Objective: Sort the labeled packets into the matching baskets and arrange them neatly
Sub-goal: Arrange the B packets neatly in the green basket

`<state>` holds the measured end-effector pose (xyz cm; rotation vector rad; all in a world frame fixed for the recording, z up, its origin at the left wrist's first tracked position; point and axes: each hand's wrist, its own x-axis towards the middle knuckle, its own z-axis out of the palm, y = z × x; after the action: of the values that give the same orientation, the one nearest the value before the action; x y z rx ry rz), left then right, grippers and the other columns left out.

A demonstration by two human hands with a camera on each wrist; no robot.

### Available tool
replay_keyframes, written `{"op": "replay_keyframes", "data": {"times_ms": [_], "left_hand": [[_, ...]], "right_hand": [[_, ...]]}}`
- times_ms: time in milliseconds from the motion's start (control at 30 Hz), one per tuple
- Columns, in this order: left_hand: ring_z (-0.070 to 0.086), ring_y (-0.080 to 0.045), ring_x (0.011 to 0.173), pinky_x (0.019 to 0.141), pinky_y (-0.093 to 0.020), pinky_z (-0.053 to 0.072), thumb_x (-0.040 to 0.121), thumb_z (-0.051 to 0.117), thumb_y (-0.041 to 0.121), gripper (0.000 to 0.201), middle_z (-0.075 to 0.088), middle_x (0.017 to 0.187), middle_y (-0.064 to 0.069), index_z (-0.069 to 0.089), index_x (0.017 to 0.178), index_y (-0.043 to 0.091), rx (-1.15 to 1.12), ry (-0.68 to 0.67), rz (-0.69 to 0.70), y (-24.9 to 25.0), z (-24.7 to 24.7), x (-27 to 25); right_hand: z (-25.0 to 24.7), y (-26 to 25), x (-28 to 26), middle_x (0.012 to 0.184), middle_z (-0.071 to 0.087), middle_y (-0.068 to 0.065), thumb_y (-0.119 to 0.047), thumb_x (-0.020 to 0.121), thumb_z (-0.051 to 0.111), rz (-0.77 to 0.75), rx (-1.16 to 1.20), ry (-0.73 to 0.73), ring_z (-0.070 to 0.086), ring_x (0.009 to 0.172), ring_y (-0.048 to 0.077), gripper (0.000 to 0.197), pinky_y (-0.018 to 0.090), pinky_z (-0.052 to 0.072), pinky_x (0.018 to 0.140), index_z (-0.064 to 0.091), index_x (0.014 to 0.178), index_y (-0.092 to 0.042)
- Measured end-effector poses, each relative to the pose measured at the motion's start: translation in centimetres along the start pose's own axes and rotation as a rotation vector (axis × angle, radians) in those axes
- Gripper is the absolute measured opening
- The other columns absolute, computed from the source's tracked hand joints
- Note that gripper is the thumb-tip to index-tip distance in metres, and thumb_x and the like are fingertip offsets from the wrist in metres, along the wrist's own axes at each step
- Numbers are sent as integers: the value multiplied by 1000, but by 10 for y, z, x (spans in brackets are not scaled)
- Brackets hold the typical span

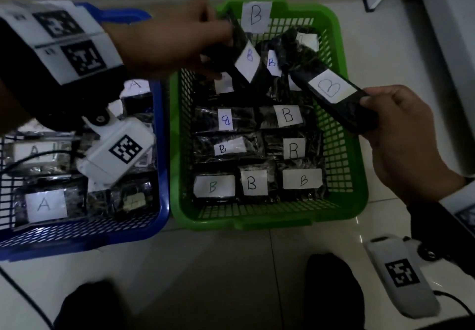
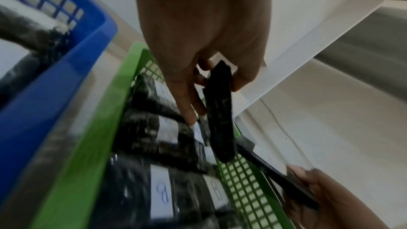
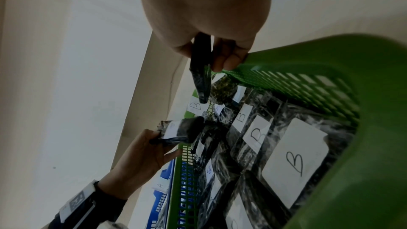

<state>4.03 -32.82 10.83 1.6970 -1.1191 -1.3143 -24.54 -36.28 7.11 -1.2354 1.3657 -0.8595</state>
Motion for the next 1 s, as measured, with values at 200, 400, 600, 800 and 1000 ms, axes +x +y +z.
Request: {"op": "replay_keyframes", "data": {"times_ms": [200,400,600,800,1000], "left_hand": [[66,-12,95,75,-19,55,96,40,7,23,58,104,4,47,96,28,18,9,52,9,-23,3],[65,-14,90,66,-16,54,92,48,4,17,55,100,-3,43,92,20,-17,67,-28,-4,-18,3],[63,-17,94,62,-11,52,87,61,11,26,58,107,-9,47,108,12,85,20,-96,-11,-11,6],[59,-8,71,49,-12,48,86,65,21,29,61,101,-2,45,108,19,186,-79,-131,-7,22,12],[58,-11,77,65,-20,53,86,66,21,30,58,102,-3,48,110,16,206,-112,-112,-4,47,25]], "right_hand": [[-2,-2,3,69,62,1,-29,78,68,-79,-381,-65,56,59,10,18,26,43,56,57,68,-21],[9,-4,1,78,64,-5,-40,78,68,-165,-838,-168,60,88,22,23,38,36,90,55,71,-22],[11,-11,-15,77,65,-4,-47,77,54,-282,-942,-280,58,80,18,34,29,22,77,46,104,-29],[-15,-30,-6,79,62,9,-31,77,50,-289,-630,-12,59,68,24,21,33,49,59,53,97,-30],[-24,-26,-5,75,60,5,-29,77,48,-276,-548,59,55,63,18,15,31,44,56,58,88,-28]]}}
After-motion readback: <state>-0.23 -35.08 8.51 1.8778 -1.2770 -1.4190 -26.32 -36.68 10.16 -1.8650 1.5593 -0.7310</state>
